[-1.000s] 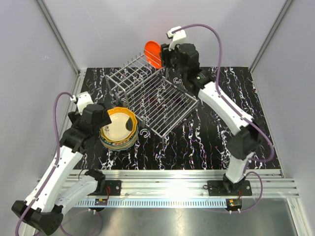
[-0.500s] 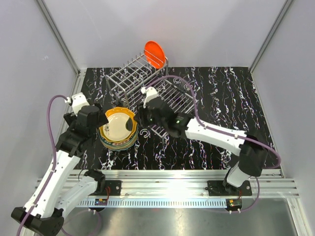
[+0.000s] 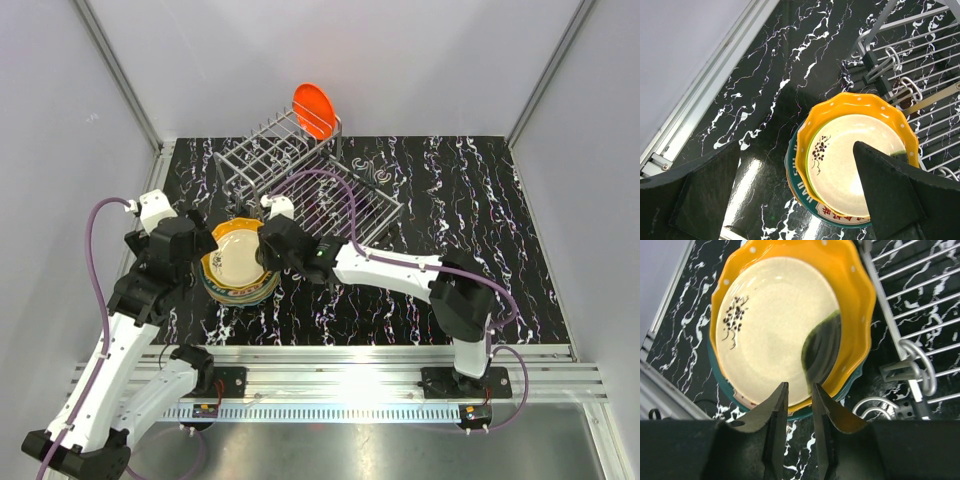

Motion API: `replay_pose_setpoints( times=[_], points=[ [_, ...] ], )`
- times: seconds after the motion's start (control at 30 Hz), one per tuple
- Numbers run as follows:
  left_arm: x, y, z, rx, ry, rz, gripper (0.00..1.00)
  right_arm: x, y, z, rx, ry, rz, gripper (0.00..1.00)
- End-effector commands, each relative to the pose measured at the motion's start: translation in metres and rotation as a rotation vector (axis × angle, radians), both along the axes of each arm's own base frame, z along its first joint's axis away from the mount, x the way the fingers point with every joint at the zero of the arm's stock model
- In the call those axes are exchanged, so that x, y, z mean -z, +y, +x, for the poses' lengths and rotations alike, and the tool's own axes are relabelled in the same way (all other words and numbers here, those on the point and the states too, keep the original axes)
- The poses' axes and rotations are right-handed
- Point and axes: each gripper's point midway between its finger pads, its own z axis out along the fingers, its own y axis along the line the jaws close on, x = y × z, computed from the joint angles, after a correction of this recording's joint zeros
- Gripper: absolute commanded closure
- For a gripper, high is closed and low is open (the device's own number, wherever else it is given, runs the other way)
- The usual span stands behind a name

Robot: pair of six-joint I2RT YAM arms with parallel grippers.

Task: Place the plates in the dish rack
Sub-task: Grab a plate with the right arm

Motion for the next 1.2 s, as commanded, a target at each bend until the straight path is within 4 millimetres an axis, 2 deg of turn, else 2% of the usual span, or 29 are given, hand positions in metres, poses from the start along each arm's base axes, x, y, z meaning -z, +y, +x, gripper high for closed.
replay_pose_setpoints(
  times=[0.0,0.17,0.3,0.47,0.67,0.87,1.03,1.17],
  points=[
    [-0.012,-0.005,0.006,0.02,-0.057,-0.026,0.01,-0.021,0.0,0.015,0.087,-0.053,0.006,0.68],
    [-0.012,-0.006,0.007,0.029,-0.053,-0.026,0.01,-0.01,-0.002,0.023,0.124,-0.057,-0.034,0.67],
    [-0.011,-0.008,0.007,0.038,-0.048,-0.025,0.01,-0.003,0.006,0.022,0.111,-0.043,-0.028,0.68],
    [-0.012,-0.009,0.006,0.039,-0.052,-0.024,0.01,0.012,0.007,0.026,0.129,-0.031,-0.052,0.67],
    [-0.012,-0.009,0.006,0.043,-0.053,-0.026,0.01,0.021,0.009,0.027,0.13,-0.028,-0.066,0.66],
    [-0.011,-0.01,0.006,0.044,-0.05,-0.026,0.01,0.026,0.011,0.026,0.127,-0.021,-0.064,0.67],
    [-0.009,-0.011,0.007,0.051,-0.043,-0.027,0.01,0.022,0.009,0.028,0.131,-0.029,-0.065,0.77],
    [-0.009,-0.013,0.008,0.057,-0.042,-0.029,0.01,0.019,0.007,0.029,0.13,-0.044,-0.079,0.78]
  ],
)
